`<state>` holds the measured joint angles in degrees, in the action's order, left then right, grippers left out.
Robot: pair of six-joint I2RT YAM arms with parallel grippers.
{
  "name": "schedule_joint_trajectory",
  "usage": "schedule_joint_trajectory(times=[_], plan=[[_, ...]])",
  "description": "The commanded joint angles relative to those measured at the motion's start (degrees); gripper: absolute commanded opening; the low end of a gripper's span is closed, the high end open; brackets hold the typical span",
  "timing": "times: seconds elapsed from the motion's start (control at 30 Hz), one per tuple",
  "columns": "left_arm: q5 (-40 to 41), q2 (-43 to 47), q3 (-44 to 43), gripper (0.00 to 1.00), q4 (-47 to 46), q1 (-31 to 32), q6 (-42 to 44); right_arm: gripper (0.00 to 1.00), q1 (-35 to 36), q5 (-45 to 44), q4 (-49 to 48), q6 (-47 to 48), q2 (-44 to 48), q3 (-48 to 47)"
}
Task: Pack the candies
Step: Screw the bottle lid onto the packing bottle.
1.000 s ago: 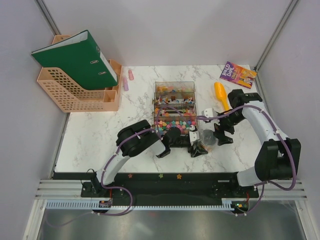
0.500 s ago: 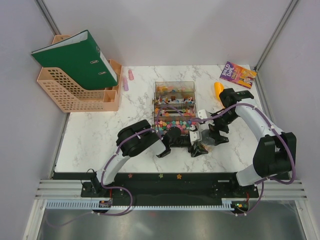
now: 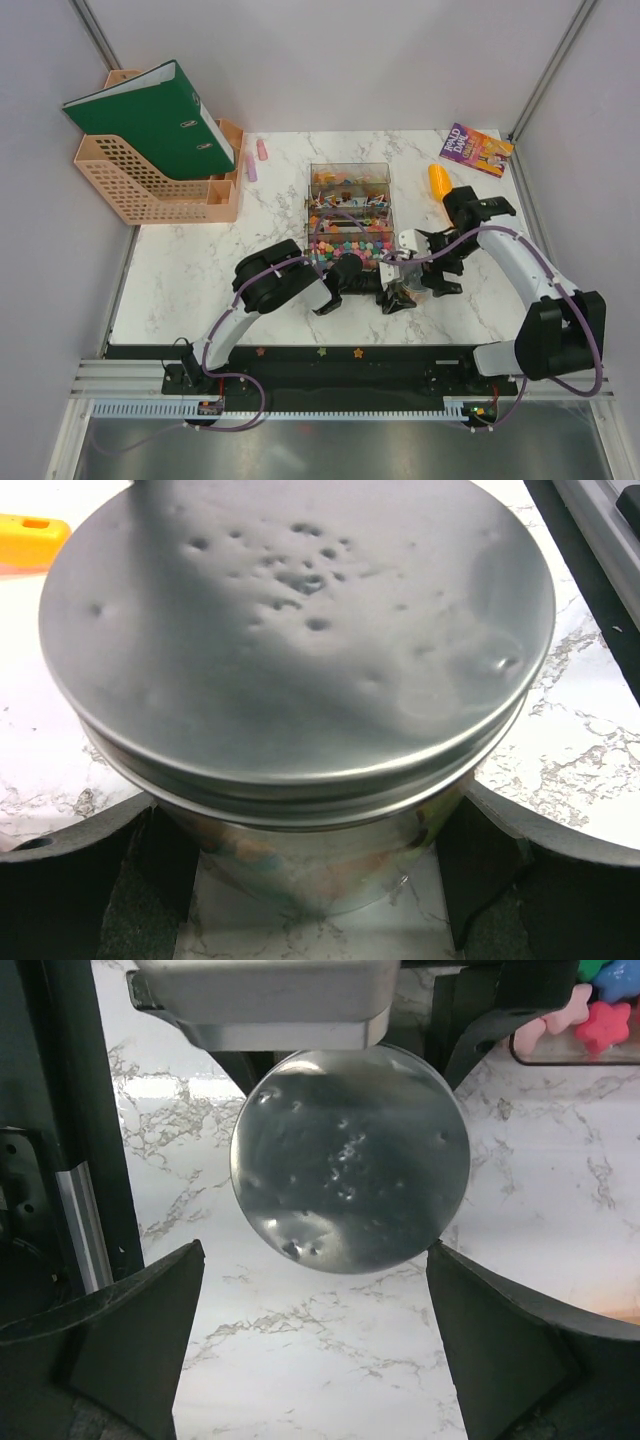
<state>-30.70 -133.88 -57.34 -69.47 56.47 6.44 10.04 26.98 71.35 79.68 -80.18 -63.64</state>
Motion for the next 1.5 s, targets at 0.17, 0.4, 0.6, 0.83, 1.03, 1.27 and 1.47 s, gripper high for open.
schedule_joint_trajectory(times=[0.17, 0.4, 0.6, 0.83, 1.03, 1.27, 1.47], plan=[[7.9, -8.7, 2.9, 0.02, 28.7, -1.9, 5.3, 0.98, 4.2, 1.1, 12.1, -8.4, 10.6, 5.6], [7.1, -9.1, 2.6, 0.02, 29.3, -1.9, 5.3, 0.98, 3.9, -4.1, 11.1, -8.1, 12.2, 2.8], [7.1, -9.1, 2.5, 0.02, 29.5, -2.0, 5.3, 0.98, 3.8, -2.6, 7.0, -7.4, 6.3, -3.6], [7.3, -8.8, 2.5, 0.02, 29.6, -2.0, 5.7, 0.98, 3.8, -0.8, 5.6, -5.2, -1.2, -8.4], [7.5, -8.8, 2.5, 0.02, 29.7, -2.0, 5.8, 0.98, 3.8, 0.1, 5.1, -5.1, -6.3, -10.9], [7.3, -9.0, 2.4, 0.02, 29.9, -2.0, 5.6, 0.98, 3.8, 0.3, 3.6, -4.8, -6.7, -10.2], [7.2, -9.1, 2.3, 0.02, 30.2, -1.9, 5.5, 0.98, 4.0, 1.2, 3.5, -5.1, -8.1, -10.0]])
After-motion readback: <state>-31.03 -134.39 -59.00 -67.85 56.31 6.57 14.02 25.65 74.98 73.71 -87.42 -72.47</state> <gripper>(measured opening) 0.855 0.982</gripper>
